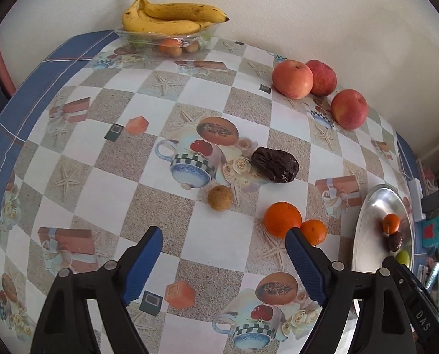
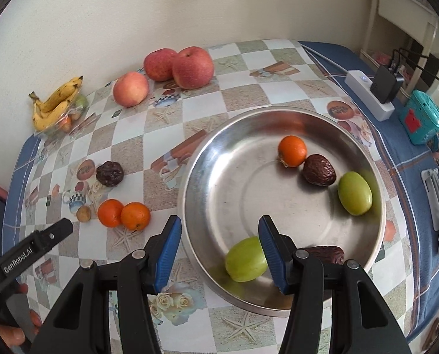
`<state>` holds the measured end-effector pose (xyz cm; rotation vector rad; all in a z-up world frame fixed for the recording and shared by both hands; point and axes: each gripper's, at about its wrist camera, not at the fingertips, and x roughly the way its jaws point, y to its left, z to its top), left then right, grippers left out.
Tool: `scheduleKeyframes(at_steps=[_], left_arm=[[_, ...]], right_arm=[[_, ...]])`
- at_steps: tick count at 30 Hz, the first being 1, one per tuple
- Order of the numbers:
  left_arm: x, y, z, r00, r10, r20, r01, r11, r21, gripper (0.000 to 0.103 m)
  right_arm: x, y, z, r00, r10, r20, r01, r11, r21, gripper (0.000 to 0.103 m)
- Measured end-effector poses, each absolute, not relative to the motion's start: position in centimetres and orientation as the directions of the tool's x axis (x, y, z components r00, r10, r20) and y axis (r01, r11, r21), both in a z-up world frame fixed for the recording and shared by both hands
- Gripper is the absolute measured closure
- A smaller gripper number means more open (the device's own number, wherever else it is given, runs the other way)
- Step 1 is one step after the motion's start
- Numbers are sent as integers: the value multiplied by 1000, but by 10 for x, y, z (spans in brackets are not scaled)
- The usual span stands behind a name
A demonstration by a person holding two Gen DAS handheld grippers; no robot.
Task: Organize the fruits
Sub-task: 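Withdraw both open tools from the bowl toward the remaining fruit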
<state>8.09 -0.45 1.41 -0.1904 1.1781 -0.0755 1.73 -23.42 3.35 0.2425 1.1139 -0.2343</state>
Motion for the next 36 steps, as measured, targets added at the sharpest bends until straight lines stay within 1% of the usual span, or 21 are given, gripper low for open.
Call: scheduleKeyframes(at_steps=[9,10,11,12,13,14,15,19,23,28,29,30,31,36], left_arm=[[81,-1,14,381,-153,-912,-50,981,-186,15],[81,-1,14,382,-151,-912,-48,982,-182,15],[81,-2,14,383,-147,-912,-47,983,-178,10],[81,-2,13,384,-141,-913,-45,984,-171,0],[81,-3,13,388,-138,-911,-42,985,-167,0],[81,-3,13,389,-134,-911,-40,986,-162,0],[81,-4,12,387,-130,-913,-35,987,-156,0],[82,-8,9,375,-117,-920,-17,991,-133,0],[81,-12,7,369,-103,-924,-5,994,-113,0],[81,-12,6,371,-87,-925,-3,995,-95,0],[81,-13,6,372,-79,-925,-4,996,-86,0],[81,-12,6,373,-69,-925,-4,997,-77,0],[81,-12,5,372,-66,-926,-5,997,-73,0],[81,-12,5,371,-71,-926,0,997,-76,0]], right_arm=[[19,-226,32,414,-61,-908,277,959,62,47],[20,-226,31,413,-61,-909,278,959,62,47],[20,-227,30,411,-61,-910,279,958,62,47],[20,-227,29,409,-62,-911,282,958,61,46],[20,-228,28,404,-66,-912,286,957,57,42],[20,-228,27,399,-70,-914,289,956,52,33],[21,-229,26,395,-74,-916,291,955,49,29],[21,-231,23,384,-75,-920,299,953,47,29],[21,-231,20,369,-87,-925,300,954,30,25],[21,-232,19,365,-89,-927,297,955,26,25],[21,-231,19,366,-91,-926,295,955,23,21],[21,-231,18,367,-94,-926,294,956,19,13],[21,-231,18,369,-98,-924,293,956,16,11],[20,-232,20,388,-122,-914,302,953,1,10]])
